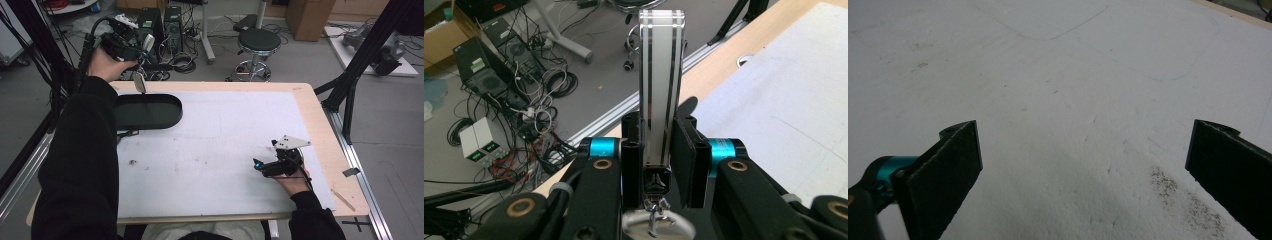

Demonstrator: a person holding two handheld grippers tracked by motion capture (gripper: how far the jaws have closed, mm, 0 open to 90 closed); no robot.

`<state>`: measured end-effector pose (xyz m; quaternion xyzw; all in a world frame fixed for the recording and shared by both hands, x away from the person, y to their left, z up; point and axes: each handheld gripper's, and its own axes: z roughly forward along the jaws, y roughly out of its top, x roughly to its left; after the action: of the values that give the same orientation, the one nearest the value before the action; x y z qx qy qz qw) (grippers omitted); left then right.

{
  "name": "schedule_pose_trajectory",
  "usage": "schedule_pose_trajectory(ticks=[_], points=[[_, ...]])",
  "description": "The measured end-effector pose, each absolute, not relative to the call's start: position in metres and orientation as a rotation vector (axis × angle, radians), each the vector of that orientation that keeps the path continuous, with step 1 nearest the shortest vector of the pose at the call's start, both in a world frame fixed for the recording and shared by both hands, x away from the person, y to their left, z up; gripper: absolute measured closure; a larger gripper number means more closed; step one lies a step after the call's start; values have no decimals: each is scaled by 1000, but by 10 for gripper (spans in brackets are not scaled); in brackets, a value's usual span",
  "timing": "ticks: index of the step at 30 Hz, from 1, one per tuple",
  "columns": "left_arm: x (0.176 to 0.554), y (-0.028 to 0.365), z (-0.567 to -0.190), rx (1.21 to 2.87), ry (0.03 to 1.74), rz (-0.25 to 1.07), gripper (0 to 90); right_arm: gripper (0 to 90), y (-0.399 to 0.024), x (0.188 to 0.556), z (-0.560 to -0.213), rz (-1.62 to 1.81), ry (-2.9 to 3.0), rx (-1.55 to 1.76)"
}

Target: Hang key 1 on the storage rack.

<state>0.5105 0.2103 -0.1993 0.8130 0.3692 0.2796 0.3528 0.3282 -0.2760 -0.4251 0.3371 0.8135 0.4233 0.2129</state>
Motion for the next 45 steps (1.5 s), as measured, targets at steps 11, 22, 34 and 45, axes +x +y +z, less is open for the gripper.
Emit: schedule_pose_trajectory(ticks=[11,22,34,45], points=[[525,220,-205,2108,1023,792,753,7,-281,326,-426,1169,2252,945],[536,219,-220,2018,1098,813,751,7,-279,326,-428,1151,2262,938],[520,226,-225,1978,1058,666,191,7,-279,325,-427,1159,2262,923],[493,228,-248,2108,990,487,17,7,-277,326,-427,1167,2287,914]])
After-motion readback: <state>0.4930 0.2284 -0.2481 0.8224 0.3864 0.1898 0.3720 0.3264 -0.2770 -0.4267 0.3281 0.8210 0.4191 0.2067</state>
